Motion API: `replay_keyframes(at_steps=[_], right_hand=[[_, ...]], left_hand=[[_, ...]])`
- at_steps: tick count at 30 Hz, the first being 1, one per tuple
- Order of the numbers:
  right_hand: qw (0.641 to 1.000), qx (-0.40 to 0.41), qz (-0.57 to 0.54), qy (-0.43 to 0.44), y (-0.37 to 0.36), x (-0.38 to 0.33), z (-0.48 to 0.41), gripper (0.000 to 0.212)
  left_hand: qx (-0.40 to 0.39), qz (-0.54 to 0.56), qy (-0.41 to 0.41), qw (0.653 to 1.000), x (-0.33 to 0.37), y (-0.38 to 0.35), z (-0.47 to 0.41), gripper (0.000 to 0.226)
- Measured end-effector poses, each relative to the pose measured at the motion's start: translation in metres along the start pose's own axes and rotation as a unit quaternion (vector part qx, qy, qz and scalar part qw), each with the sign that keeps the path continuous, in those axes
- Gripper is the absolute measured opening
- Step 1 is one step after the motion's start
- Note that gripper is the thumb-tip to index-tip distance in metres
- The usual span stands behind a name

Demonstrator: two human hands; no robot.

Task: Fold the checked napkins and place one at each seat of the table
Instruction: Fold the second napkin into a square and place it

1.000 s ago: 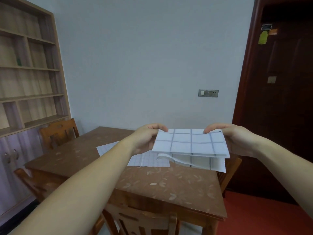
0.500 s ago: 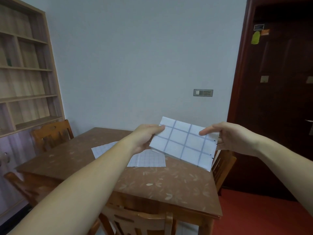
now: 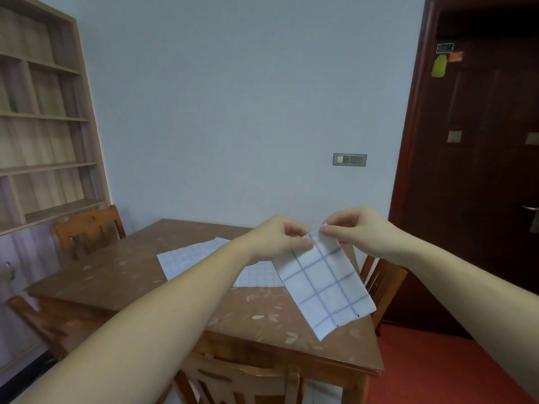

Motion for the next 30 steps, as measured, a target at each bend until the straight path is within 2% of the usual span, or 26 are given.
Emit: replay_keyframes(at_steps=[3, 9, 12, 16, 21, 30], right_hand=[[0.999, 0.039, -0.019, 0.005, -0.003, -0.002, -0.003, 0.012], [0.989, 0.124, -0.080, -0.012, 0.003, 0.003, -0.005, 0.015], [0.991, 0.124, -0.041, -0.004, 0.003, 0.005, -0.004, 0.013], [0.994, 0.106, 0.026, 0.008, 0.002, 0.003, -0.004, 0.016], [0.995, 0.097, 0.024, 0.013, 0.003, 0.001, -0.001, 0.016], [0.993, 0.114, 0.011, 0.008, 0.011, 0.004, 0.005, 0.013]], left_hand=[[0.032, 0.011, -0.006, 0.999, -0.003, 0.005, 0.004, 0.009], [0.114, 0.102, -0.009, 0.988, -0.017, 0.021, 0.010, 0.004], [0.164, 0.106, -0.014, 0.981, -0.020, 0.024, 0.012, 0.010], [0.204, 0.136, -0.019, 0.969, -0.018, 0.026, 0.014, 0.007], [0.205, 0.142, -0.018, 0.968, -0.018, 0.027, 0.015, 0.011], [0.158, 0.150, -0.012, 0.976, -0.017, 0.025, 0.006, 0.013]])
Point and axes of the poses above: each hand's wrist, its own z-axis away from the middle knuckle, its own y-axis out of the back of the hand, x = y × z, the point moved 1 cm from there along -z, towards the middle knuckle, and after that the axes turned 15 degrees about y, right-handed, at the moved point
